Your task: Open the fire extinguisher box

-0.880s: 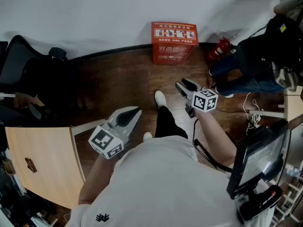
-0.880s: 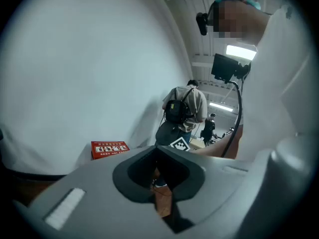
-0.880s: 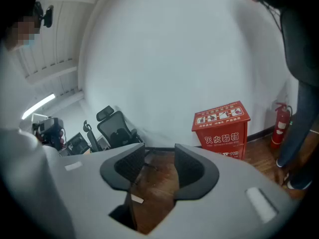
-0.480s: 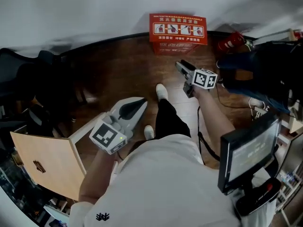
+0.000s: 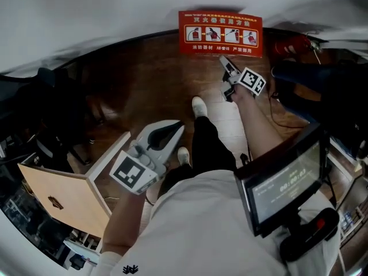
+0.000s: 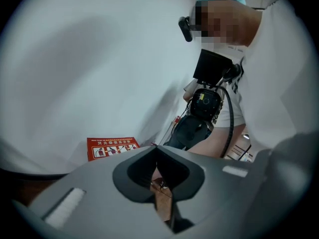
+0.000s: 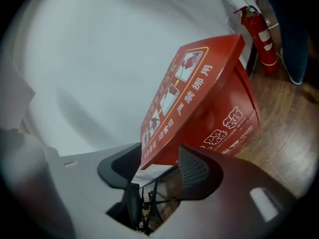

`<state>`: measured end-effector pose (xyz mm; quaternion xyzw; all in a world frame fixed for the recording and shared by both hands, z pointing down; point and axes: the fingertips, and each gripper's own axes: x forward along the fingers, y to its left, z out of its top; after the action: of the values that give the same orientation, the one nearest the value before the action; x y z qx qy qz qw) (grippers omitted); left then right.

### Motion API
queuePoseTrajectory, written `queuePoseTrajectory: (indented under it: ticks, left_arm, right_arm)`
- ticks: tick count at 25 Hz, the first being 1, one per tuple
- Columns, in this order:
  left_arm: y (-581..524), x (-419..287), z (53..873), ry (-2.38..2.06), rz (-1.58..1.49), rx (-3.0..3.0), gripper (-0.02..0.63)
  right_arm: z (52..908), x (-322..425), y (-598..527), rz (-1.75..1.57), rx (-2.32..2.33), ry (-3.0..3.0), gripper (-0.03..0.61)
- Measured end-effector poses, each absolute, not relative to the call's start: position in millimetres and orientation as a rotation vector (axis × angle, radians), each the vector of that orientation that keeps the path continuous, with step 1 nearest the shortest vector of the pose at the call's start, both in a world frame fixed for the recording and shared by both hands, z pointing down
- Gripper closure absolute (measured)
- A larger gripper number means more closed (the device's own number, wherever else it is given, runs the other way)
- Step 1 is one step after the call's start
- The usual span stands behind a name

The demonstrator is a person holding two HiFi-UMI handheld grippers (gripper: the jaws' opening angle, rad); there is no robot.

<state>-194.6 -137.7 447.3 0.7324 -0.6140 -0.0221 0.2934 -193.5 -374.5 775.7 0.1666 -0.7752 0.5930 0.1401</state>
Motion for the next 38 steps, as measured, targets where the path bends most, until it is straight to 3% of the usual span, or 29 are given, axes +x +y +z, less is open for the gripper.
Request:
queuePoseTrajectory:
  ticks: [11,17,31,38]
  left_arm:
    - [-145.6,-195.0,459.5,-1.585,-0.127,1.881,0.613]
    - [-148.9,-190.8,460.7,-1.553,-0.177,1.883,0.612]
    - [-157.5,-176.6,444.9,-1.489,-0.273,1.920,0.612]
    - [-170.2,-182.5,432.5,-1.485,-0.290,1.930,0.614]
  right_arm:
    - [803.7,-205.8,-401.0,1.910,0.533,-2.213,0.365]
    - [797.5,-203.4,-395.0,1.945,0.547,-2.172,0.451]
    - [696.8,-215.8,-407.4,2.048,0.467,-2.346,0.480]
    - [643.5,-256.5,-457.9,1.997,0.409,-2.488,0.485]
